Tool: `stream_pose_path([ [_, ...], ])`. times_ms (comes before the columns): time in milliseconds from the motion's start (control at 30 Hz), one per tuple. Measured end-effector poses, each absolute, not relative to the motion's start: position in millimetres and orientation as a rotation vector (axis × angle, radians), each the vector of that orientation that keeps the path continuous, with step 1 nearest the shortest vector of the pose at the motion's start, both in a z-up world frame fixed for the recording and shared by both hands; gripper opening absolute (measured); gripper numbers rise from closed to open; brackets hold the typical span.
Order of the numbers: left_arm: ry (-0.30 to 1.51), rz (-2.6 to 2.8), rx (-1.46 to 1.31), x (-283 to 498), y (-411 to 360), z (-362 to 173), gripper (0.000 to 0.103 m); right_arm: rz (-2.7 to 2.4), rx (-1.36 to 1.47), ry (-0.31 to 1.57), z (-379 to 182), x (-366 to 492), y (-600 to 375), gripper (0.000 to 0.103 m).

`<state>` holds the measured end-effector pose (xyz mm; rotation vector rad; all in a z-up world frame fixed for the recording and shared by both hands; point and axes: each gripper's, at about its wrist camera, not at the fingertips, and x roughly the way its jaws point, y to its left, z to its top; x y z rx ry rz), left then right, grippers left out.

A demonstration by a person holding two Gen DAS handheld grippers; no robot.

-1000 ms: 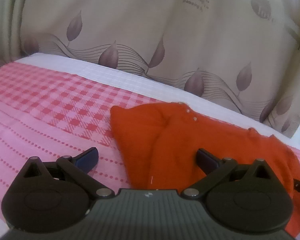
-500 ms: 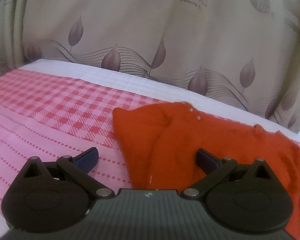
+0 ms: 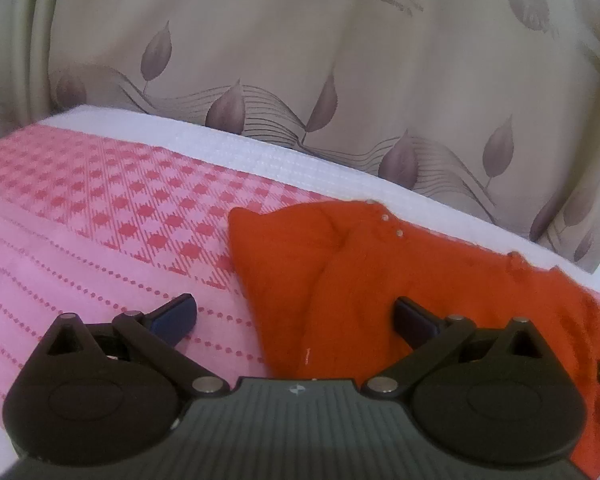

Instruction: Fold small clothes

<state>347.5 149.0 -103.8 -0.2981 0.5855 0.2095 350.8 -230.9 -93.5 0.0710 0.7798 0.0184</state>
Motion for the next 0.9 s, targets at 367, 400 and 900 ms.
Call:
stream_pose_path([
  [367, 0.543, 0.081, -0.544, 335, 190, -104, 0.103, 0.021, 0.077, 0.775, -93, 351, -232, 0.103],
  [400, 0.551, 0.067, -0.548, 338, 193, -103, 0.103, 0.021, 0.078, 0.775, -93, 350, -232, 0.103],
  [900, 0.693, -0.418, -0.623, 420, 237, -121, 0.060, 0.008, 0.075, 0.767, -91, 348, -229, 0.103],
])
